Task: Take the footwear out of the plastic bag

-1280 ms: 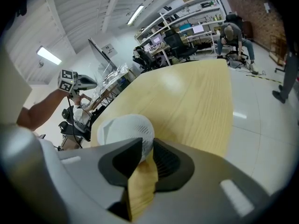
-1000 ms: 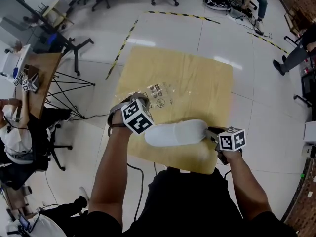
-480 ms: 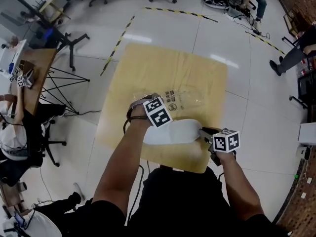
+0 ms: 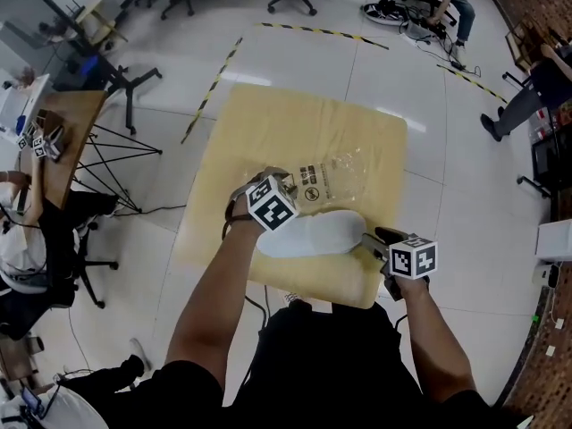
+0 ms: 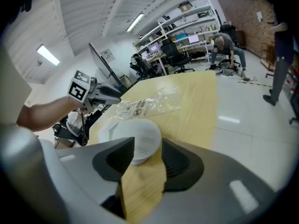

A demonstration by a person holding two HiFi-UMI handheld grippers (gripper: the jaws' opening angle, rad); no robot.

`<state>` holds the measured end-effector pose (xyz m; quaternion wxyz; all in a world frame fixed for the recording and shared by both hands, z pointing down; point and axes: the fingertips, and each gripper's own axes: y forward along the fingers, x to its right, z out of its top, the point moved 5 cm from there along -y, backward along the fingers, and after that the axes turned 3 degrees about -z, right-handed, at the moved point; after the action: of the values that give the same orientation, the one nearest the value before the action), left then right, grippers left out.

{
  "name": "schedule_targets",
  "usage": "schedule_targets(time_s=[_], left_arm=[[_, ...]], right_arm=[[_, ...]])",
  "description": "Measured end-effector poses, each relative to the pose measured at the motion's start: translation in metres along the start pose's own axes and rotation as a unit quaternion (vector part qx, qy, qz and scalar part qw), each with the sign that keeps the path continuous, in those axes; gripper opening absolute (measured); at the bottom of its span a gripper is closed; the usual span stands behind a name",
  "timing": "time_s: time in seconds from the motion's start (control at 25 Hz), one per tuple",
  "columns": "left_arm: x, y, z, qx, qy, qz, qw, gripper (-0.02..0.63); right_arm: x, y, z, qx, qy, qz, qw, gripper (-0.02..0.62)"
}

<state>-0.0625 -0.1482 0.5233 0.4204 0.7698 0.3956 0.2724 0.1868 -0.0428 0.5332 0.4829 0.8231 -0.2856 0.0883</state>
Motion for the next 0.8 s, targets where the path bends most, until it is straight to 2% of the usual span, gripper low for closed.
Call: schedule_targets(time_s=[0.12,0.2,0.24,0.28,0.32,0.36,0.44,0.52,0.64,0.72,0.8], left_arm=[[0.012,-0.036,-0.005,0.061,-0.017,-0.002,0.998,0.127],[0.029,-0.058,-0.009,0.105,-0.052,-0.009,0.9931,0.089],[0.042,-0.069,-0.011,0.13,-0.08,-0.018,0.9882,0.069],[0.058,-0.08,-0.015,0.156,-0.114,-0.029,0.9808,0.043],[0.075,-0.091,-0.019,0.181,-0.153,-0.043,0.9705,0.02],[0.095,-0.102,-0.024,0.205,-0.194,-0.058,0.9577,0.008],[0.139,-0.121,-0.033,0.241,-0.263,-0.082,0.9306,0.008],[0.182,-0.135,-0.038,0.257,-0.305,-0.093,0.9125,0.006],[0.242,-0.157,-0.044,0.257,-0.324,-0.088,0.9064,0.006],[0.281,-0.169,-0.042,0.265,-0.331,-0.073,0.9028,0.006],[0.318,-0.179,-0.039,0.277,-0.347,-0.05,0.8948,0.006]], right_arm=[[-0.006,-0.031,-0.007,0.036,0.014,-0.03,0.999,0.19],[-0.014,-0.054,-0.015,0.076,0.035,-0.019,0.996,0.19],[-0.022,-0.064,-0.021,0.098,0.051,0.002,0.994,0.182],[-0.032,-0.073,-0.027,0.119,0.073,0.031,0.99,0.132],[-0.043,-0.082,-0.035,0.136,0.101,0.067,0.983,0.043],[-0.055,-0.089,-0.044,0.147,0.131,0.107,0.975,0.002],[-0.072,-0.1,-0.061,0.152,0.182,0.179,0.955,0.001],[-0.088,-0.108,-0.07,0.148,0.208,0.228,0.94,0.001],[-0.112,-0.121,-0.079,0.129,0.182,0.269,0.937,0.0],[-0.119,-0.142,-0.091,0.125,0.139,0.278,0.942,0.0],[-0.121,-0.173,-0.105,0.131,0.096,0.286,0.944,0.0]])
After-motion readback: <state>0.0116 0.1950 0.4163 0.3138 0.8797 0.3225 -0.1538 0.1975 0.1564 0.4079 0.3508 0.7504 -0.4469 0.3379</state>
